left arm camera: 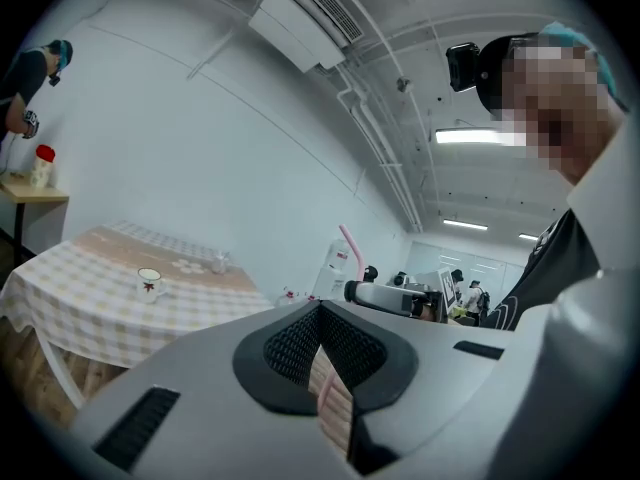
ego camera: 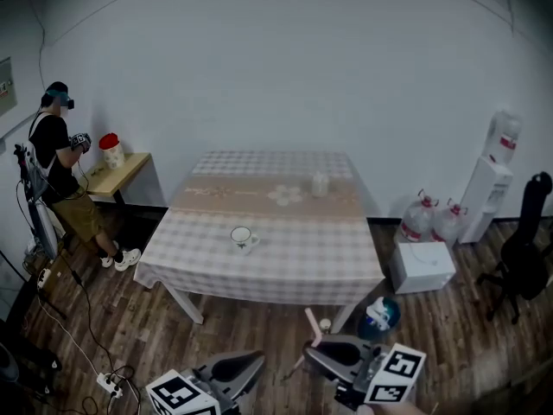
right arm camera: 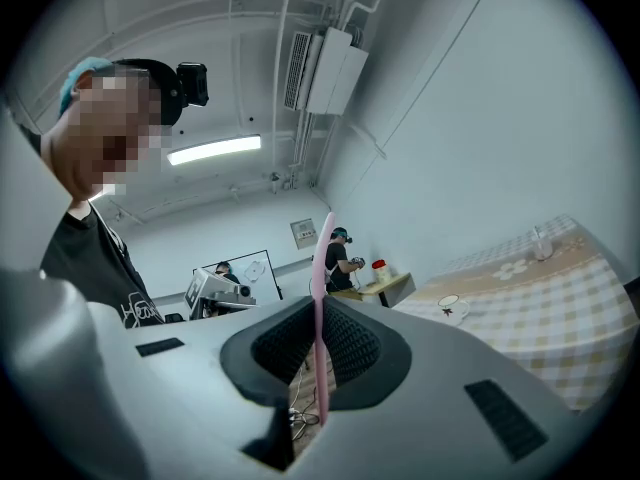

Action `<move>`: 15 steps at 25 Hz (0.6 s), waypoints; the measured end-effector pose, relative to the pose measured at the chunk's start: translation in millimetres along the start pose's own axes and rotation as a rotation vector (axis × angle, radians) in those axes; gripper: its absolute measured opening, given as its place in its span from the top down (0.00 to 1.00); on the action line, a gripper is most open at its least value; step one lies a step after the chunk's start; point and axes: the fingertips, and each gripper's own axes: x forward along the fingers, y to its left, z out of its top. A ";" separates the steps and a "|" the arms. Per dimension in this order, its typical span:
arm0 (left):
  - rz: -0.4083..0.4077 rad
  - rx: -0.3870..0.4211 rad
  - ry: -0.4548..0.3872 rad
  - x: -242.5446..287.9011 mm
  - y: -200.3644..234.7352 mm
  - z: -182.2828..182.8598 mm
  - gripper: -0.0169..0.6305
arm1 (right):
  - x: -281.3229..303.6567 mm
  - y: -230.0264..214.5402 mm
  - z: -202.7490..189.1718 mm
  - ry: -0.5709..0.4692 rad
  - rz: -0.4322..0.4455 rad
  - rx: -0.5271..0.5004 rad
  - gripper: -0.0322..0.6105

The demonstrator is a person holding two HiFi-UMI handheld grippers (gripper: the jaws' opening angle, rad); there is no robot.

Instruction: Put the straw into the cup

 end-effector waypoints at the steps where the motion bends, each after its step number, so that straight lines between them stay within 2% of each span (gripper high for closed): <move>1: 0.004 -0.002 -0.001 3.0 3.9 0.6 0.98 | 2.0 -4.9 0.8 -0.002 0.002 0.003 0.90; 8: 0.014 -0.021 -0.011 23.4 39.6 6.9 0.98 | 17.5 -46.9 5.8 -0.035 -0.025 0.050 0.90; 15: -0.005 -0.034 -0.005 58.2 112.1 29.1 0.98 | 55.3 -113.2 20.2 -0.052 -0.090 0.047 0.90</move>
